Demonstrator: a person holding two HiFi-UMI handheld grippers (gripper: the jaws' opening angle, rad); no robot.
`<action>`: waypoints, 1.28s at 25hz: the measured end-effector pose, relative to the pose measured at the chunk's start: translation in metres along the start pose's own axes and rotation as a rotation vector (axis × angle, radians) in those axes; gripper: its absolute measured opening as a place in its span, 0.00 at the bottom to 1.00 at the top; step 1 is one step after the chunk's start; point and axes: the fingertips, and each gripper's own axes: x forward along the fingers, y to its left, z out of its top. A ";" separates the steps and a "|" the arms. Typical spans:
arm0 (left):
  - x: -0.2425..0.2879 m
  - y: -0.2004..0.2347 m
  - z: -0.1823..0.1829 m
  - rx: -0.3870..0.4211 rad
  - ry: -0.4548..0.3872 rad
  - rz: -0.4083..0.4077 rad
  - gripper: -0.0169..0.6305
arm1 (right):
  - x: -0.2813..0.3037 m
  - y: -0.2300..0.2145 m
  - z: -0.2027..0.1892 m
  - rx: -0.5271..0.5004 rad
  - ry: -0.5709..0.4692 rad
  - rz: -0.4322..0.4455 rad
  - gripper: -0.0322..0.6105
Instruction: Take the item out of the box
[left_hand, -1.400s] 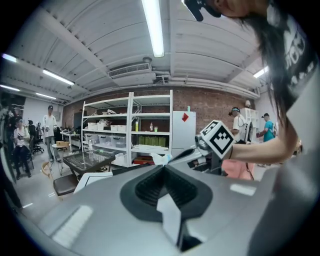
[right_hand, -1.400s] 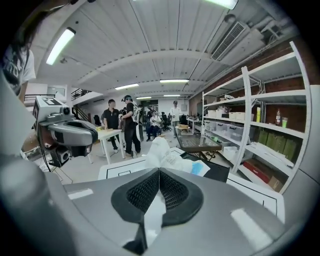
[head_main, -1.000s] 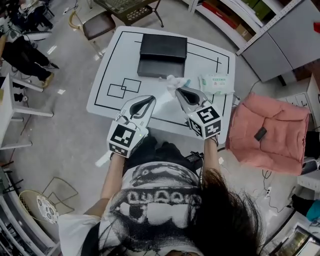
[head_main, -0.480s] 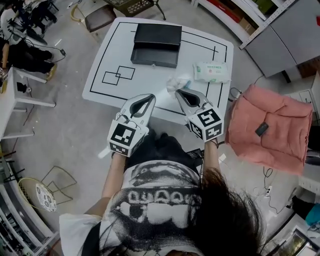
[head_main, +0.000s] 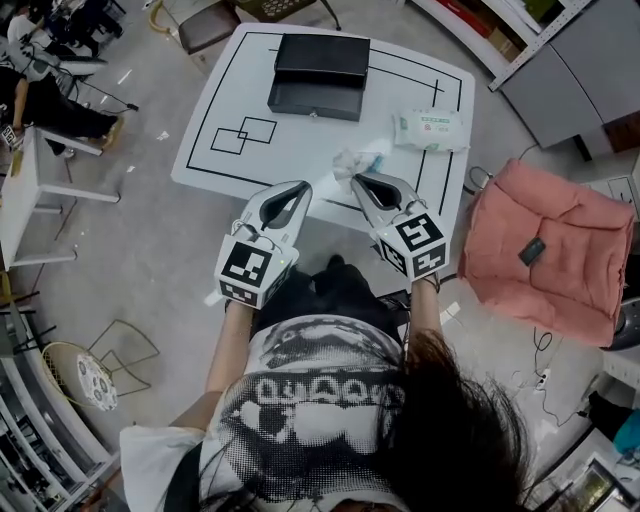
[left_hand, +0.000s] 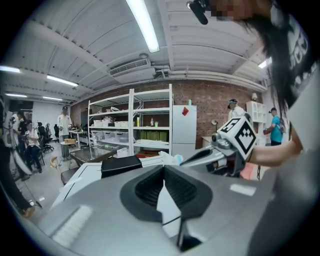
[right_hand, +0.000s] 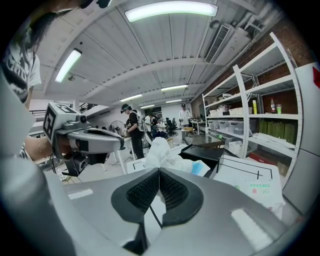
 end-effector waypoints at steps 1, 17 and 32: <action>-0.003 0.000 -0.002 0.000 0.001 -0.001 0.03 | 0.000 0.004 0.000 -0.002 -0.001 0.001 0.06; -0.086 0.013 -0.017 0.008 -0.031 -0.037 0.03 | 0.000 0.097 0.006 -0.023 -0.018 -0.027 0.06; -0.135 0.004 -0.026 0.021 -0.057 -0.085 0.03 | -0.011 0.154 0.002 -0.044 -0.014 -0.062 0.06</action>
